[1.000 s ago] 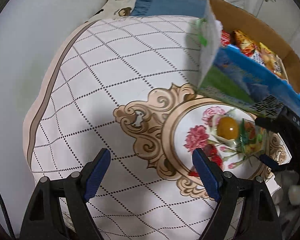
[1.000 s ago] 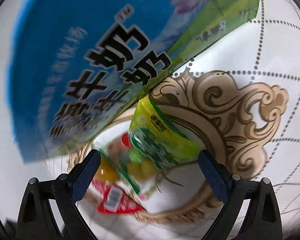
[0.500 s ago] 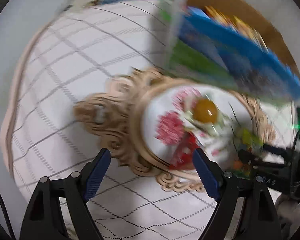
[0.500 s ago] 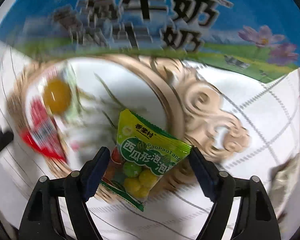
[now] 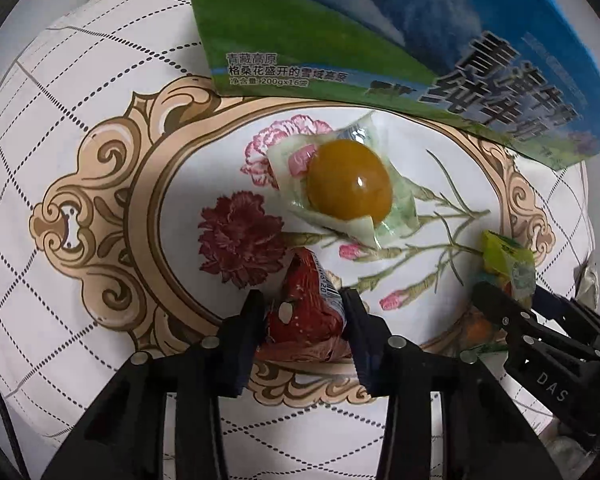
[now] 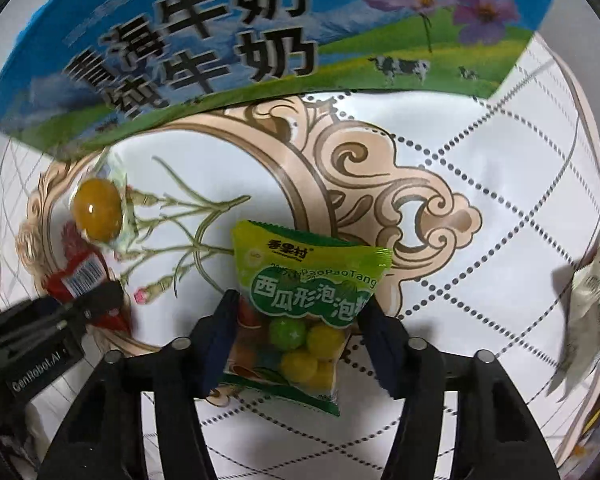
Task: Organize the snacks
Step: 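Grasp the red sachet with left tool while right tool grasps green candy pack, then carry both snacks into the cardboard box and open both tools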
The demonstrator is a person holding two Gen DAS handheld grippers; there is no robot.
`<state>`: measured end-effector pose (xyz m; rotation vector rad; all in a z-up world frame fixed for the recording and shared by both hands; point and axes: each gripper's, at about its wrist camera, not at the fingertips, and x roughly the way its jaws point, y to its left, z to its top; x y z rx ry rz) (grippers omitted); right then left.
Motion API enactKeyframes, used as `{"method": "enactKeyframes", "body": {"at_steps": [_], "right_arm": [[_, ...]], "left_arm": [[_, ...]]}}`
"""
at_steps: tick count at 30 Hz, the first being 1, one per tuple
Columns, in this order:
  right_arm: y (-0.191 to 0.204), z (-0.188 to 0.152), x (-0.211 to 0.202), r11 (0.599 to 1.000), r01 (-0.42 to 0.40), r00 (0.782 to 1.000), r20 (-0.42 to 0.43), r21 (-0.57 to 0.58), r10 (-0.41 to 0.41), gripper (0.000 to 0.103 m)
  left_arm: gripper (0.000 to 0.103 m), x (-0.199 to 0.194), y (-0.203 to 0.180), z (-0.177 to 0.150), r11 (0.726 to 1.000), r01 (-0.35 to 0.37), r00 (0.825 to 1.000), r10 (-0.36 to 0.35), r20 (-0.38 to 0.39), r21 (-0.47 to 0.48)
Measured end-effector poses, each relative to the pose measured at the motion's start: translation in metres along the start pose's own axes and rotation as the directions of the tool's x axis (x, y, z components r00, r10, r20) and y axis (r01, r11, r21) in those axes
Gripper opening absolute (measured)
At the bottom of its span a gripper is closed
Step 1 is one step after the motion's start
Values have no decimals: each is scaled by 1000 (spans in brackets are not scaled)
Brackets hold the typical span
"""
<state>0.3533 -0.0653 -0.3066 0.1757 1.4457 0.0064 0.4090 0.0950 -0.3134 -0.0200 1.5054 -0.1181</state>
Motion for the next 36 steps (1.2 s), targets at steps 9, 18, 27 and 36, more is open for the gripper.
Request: {"method": "enactKeyframes", "body": {"at_steps": [9, 18, 27, 36], "right_arm": [[-14, -39, -28, 997, -59, 998, 33, -39, 61, 55], [-28, -30, -122, 978, -203, 965, 161, -40, 207, 55], [-34, 79, -181, 972, -212, 918, 323, -96, 232, 55], [-23, 198, -154, 987, -125, 941, 305, -99, 150, 55]], "left_arm": [[35, -25, -13, -46, 997, 55, 998, -54, 19, -50], [35, -126, -59, -13, 982, 183, 968, -187, 170, 38], [35, -189, -87, 107, 969, 218, 939, -241, 248, 115], [35, -131, -66, 225, 994, 63, 984, -77, 163, 90]]}}
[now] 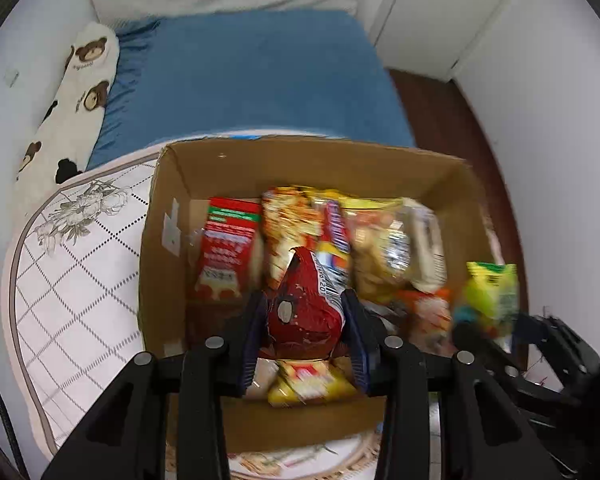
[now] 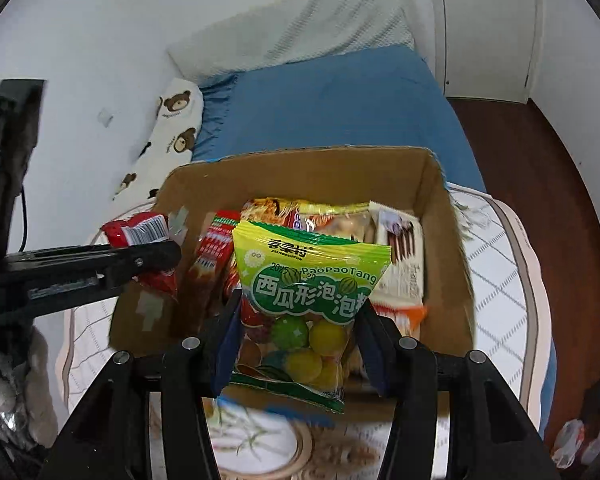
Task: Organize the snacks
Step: 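Carry both snacks into the cardboard box and open both tools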
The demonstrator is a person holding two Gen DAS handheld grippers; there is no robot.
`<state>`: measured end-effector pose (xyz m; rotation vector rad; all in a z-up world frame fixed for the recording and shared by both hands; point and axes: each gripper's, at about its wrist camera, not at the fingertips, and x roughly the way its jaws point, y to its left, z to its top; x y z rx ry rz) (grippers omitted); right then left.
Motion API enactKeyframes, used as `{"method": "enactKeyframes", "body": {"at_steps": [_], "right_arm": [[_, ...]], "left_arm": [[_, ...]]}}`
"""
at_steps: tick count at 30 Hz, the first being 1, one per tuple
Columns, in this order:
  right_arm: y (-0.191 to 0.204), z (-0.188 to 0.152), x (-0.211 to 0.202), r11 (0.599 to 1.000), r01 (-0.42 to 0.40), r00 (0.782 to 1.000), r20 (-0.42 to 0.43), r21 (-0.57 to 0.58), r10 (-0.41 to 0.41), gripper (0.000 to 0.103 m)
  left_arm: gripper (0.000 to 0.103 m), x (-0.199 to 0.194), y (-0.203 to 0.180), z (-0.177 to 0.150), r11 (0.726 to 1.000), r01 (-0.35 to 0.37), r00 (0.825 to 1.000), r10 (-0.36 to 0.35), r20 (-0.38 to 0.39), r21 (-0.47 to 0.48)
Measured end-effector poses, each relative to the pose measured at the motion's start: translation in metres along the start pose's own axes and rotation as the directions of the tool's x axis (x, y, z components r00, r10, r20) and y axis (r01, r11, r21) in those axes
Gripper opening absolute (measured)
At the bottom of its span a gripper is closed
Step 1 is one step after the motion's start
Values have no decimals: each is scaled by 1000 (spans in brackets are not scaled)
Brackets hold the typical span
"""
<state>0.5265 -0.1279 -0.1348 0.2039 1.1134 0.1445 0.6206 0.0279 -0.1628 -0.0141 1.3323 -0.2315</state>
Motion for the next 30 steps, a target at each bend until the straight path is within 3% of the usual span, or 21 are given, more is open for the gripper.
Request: {"method": "enactKeyframes", "body": {"at_steps": [8, 9, 10, 11, 12, 14, 17, 21, 30], "right_arm": [[-3, 22, 75, 999, 52, 994, -98, 7, -51, 56], [-6, 24, 85, 998, 62, 991, -117, 18, -60, 58], [-7, 24, 93, 997, 80, 987, -140, 14, -78, 70], [-8, 24, 99, 996, 94, 984, -153, 9, -92, 84], [-9, 24, 102, 995, 96, 983, -155, 7, -94, 88], [-9, 23, 105, 993, 114, 979, -167, 1, -112, 90], [-12, 23, 101, 994, 110, 981, -164, 17, -106, 92], [-15, 22, 86, 990, 143, 979, -151, 14, -139, 92], [-21, -2, 48, 987, 161, 980, -125, 19, -157, 92]], "left_arm": [[37, 83, 25, 20, 998, -65, 982, 60, -181, -24], [41, 89, 26, 20, 997, -74, 979, 68, -190, -24], [47, 94, 26, 20, 996, -90, 978, 84, -190, -21], [70, 96, 26, 20, 994, -109, 977, 104, -184, -13], [85, 97, 27, 19, 993, -122, 978, 118, -170, -10], [92, 96, 27, 17, 993, -112, 981, 108, -158, -20], [92, 90, 28, 13, 995, -94, 986, 87, -144, -41], [92, 73, 21, 4, 989, -144, 985, 141, -97, -30], [92, 10, 3, -31, 986, -159, 986, 161, 32, -56]]}}
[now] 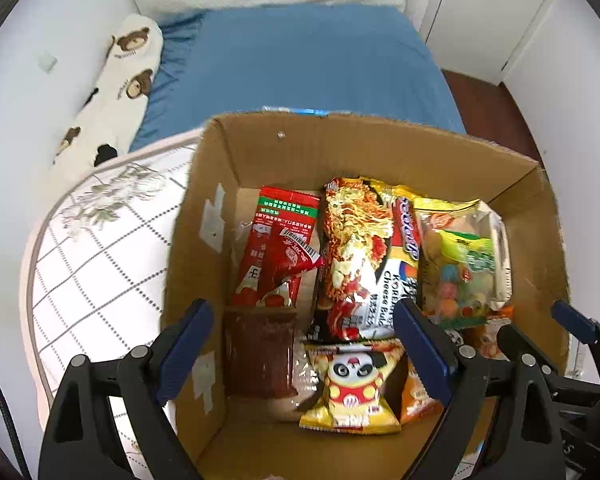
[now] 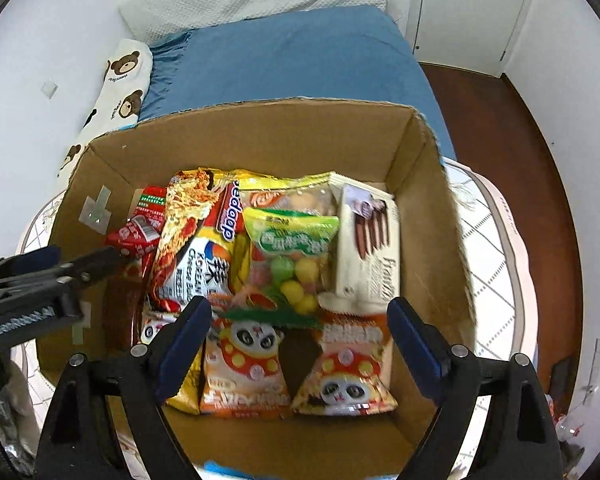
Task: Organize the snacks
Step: 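Carry both snacks into the cardboard box and open both tools, then move both tools back toward the last snacks on the cover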
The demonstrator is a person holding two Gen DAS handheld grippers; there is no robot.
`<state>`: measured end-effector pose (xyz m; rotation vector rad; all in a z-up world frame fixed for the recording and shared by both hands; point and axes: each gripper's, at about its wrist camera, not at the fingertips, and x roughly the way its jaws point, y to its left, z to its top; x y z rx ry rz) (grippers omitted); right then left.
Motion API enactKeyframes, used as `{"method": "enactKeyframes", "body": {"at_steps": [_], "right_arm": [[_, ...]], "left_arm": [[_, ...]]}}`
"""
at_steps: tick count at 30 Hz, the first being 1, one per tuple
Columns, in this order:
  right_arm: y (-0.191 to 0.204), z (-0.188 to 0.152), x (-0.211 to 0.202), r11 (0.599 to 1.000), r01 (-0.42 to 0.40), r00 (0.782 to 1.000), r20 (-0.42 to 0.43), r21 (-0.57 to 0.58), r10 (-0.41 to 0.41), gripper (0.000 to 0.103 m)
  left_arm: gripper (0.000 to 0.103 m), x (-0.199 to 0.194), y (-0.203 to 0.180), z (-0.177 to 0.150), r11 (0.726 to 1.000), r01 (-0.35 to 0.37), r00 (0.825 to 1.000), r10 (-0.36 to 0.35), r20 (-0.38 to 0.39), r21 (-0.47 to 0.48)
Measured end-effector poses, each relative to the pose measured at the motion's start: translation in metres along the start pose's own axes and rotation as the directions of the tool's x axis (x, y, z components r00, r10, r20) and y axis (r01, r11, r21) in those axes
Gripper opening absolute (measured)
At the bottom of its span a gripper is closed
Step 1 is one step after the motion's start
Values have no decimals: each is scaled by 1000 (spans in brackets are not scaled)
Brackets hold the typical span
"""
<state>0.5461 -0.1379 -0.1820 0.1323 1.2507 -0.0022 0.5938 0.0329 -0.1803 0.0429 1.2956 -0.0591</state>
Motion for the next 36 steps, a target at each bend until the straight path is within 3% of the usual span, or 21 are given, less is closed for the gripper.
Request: {"method": "enactKeyframes", "body": {"at_steps": [10, 21, 28, 32, 36], "right_arm": [[-9, -35, -48, 1000, 11, 997, 82, 3, -11, 92], [8, -78, -128, 999, -1, 977, 214, -35, 8, 92], [6, -116, -164, 999, -44, 969, 243, -19, 47, 92], [-21, -146, -170, 997, -62, 975, 215, 40, 52, 92], [-76, -177, -157, 989, -11, 992, 129, 145, -8, 92]], "left_arm": [[92, -62, -1, -34, 1000, 11, 989, -12, 149, 9], [92, -134, -10, -85, 999, 12, 955, -21, 294, 35], [92, -170, -8, -121, 999, 40, 936, -46, 348, 25], [92, -169, -12, -149, 998, 53, 943, -60, 328, 31], [92, -138, -20, -182, 996, 79, 968, -88, 236, 46]]}}
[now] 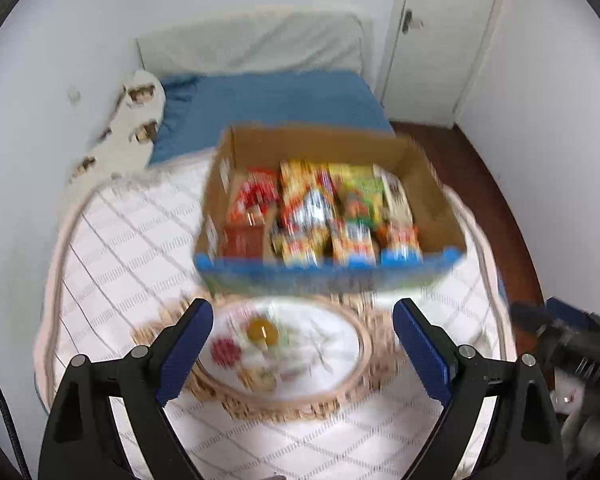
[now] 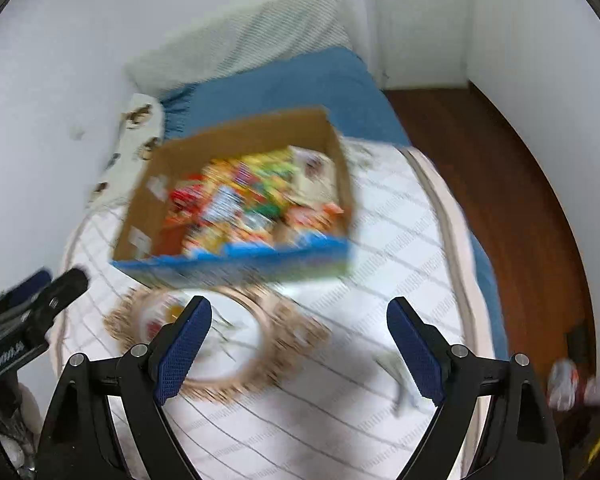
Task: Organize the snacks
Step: 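Move both tools back toward the last snacks on the cover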
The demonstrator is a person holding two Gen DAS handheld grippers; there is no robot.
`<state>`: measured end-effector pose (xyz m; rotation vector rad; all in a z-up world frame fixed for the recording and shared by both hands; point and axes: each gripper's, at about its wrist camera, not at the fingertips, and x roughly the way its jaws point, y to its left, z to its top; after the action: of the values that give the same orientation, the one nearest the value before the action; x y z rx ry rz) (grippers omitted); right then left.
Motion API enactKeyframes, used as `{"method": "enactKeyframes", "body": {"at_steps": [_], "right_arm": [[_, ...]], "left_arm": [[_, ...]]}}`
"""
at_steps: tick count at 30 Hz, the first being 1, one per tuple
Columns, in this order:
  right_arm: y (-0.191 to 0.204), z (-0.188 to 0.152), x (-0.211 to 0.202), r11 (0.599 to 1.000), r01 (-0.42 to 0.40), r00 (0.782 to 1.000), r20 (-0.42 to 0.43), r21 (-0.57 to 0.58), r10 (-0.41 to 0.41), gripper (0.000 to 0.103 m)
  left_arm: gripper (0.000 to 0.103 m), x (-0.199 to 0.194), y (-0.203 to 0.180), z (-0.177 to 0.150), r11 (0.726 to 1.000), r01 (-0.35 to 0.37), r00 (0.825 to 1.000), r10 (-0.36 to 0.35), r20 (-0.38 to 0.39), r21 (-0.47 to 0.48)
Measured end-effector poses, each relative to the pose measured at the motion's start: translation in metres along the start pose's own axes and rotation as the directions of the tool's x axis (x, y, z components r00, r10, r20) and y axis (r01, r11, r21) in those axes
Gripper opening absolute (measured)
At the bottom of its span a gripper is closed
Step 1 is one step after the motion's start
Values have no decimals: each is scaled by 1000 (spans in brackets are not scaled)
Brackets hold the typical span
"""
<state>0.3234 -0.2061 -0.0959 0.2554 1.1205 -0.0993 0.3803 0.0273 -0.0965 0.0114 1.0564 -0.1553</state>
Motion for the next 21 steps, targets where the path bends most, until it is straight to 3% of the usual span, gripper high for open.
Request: {"method": "enactKeyframes", "body": {"at_steps": [7, 13, 15, 16, 21], "right_arm": [[-81, -38, 65, 990, 130, 976, -184, 58, -118, 92], [-99, -59, 137, 989, 144, 950, -286, 28, -130, 92], [-99, -61, 152, 989, 147, 945, -299, 29, -132, 85], [-99, -62, 157, 987, 155, 944, -299, 34, -138, 72], [-76, -64, 155, 987, 162, 952, -265, 6, -155, 59]], "left_arm": [[92, 66, -15, -62, 999, -16, 983, 21, -183, 29], [92, 99, -12, -92, 998, -52, 964, 59, -260, 31], [92, 104, -5, -94, 997, -70, 961, 75, -265, 28], [92, 106, 1, -94, 996, -84, 960, 88, -264, 26], [92, 108, 39, -89, 992, -123, 955, 107, -277, -41]]}}
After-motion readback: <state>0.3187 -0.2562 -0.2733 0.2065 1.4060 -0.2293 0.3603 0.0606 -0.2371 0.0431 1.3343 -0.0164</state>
